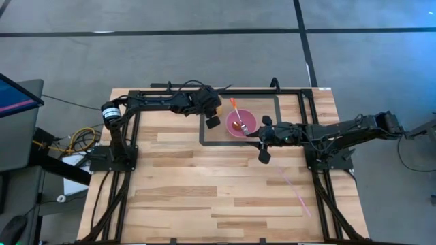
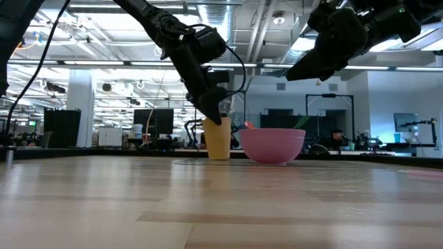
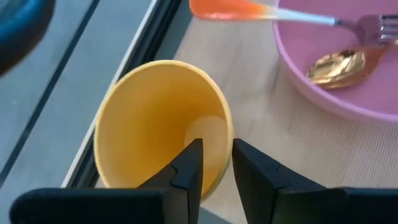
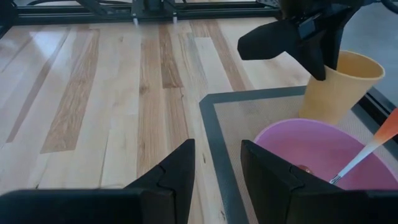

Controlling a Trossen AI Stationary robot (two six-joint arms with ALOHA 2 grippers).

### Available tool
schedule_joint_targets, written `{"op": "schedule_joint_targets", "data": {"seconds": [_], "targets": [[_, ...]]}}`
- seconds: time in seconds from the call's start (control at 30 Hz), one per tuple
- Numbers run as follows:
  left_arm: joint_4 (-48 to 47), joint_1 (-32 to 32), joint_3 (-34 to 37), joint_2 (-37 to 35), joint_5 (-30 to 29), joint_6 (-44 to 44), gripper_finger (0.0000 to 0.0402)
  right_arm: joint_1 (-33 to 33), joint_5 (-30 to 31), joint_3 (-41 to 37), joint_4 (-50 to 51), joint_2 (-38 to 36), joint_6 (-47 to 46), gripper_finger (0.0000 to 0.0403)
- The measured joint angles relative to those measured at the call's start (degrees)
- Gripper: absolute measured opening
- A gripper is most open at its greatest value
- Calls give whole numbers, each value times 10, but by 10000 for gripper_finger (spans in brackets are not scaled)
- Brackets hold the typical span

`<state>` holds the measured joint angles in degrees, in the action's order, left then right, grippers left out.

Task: Pick & Place Utensil
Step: Put the yellow cup on the transparent tablemat to the top left of the pink bowl, then put the pink straw into the yellow cup

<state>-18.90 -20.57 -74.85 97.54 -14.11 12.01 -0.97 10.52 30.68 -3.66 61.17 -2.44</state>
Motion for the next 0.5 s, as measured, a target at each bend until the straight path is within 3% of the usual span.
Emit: {"op": "schedule_joint_targets", "data": {"seconds": [0.27,0.5], "targets": [[8,14,0,-17,-14,19,86,0,0,0,0,0,0,123],[10,51,0,-97,-36,8,86,0,0,0,-1,0,0,123]]}}
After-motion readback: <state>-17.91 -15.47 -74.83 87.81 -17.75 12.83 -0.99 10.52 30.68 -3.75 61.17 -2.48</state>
